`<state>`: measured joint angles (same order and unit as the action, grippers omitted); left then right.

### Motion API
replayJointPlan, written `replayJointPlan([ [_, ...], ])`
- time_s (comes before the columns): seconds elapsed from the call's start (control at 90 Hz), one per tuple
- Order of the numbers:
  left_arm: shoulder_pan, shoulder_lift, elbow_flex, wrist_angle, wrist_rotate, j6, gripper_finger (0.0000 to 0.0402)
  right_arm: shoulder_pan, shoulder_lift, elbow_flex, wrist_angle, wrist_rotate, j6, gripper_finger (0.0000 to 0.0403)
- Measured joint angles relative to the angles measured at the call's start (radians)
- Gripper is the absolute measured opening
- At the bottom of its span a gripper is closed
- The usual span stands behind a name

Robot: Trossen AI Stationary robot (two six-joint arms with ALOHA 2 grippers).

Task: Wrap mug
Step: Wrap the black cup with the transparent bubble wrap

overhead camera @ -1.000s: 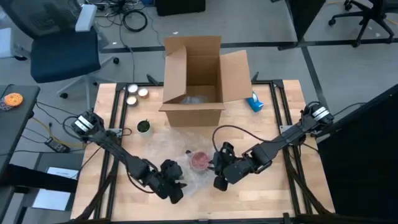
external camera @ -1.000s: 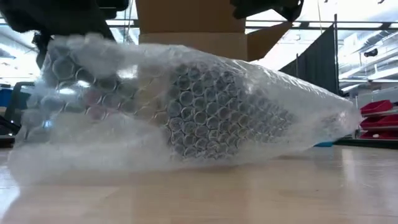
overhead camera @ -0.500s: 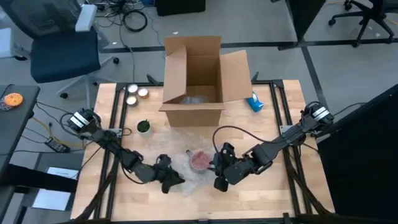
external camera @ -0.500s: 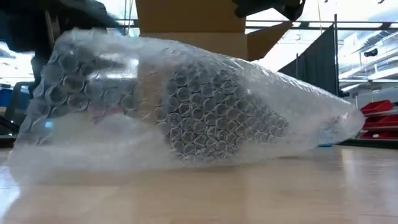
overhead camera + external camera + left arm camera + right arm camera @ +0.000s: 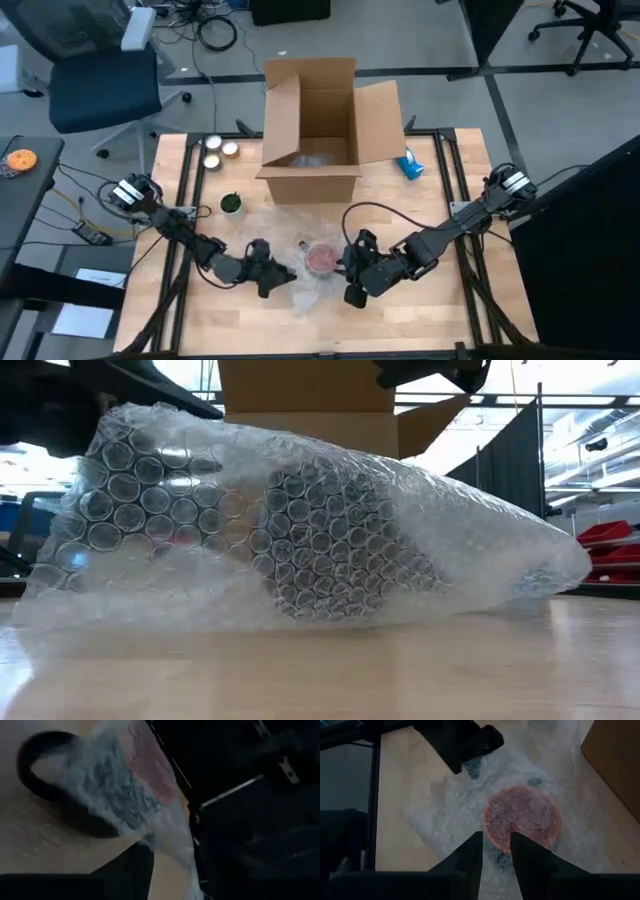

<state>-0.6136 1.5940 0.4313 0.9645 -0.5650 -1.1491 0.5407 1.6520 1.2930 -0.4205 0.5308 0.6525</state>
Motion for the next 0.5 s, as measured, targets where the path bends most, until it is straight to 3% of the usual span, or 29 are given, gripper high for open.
replayJointPlan([
  [0.244,0.025,0.000,0.000,-0.019,0.000,0.060,0.0131,0.000,0.000,0.000,-0.003,0.000,0.000,0.0077],
  [0.333,0.025,0.000,0.001,-0.014,0.000,0.097,0.0095,0.000,0.000,0.000,-0.003,0.000,0.000,0.0077],
  [0.433,0.025,0.000,0.009,-0.016,-0.002,0.148,0.0025,0.000,0.000,0.000,-0.004,0.000,0.000,0.0077],
  [0.5,0.025,0.000,0.021,-0.016,-0.011,0.164,0.0009,0.004,0.000,0.000,-0.004,0.000,0.000,0.0077],
])
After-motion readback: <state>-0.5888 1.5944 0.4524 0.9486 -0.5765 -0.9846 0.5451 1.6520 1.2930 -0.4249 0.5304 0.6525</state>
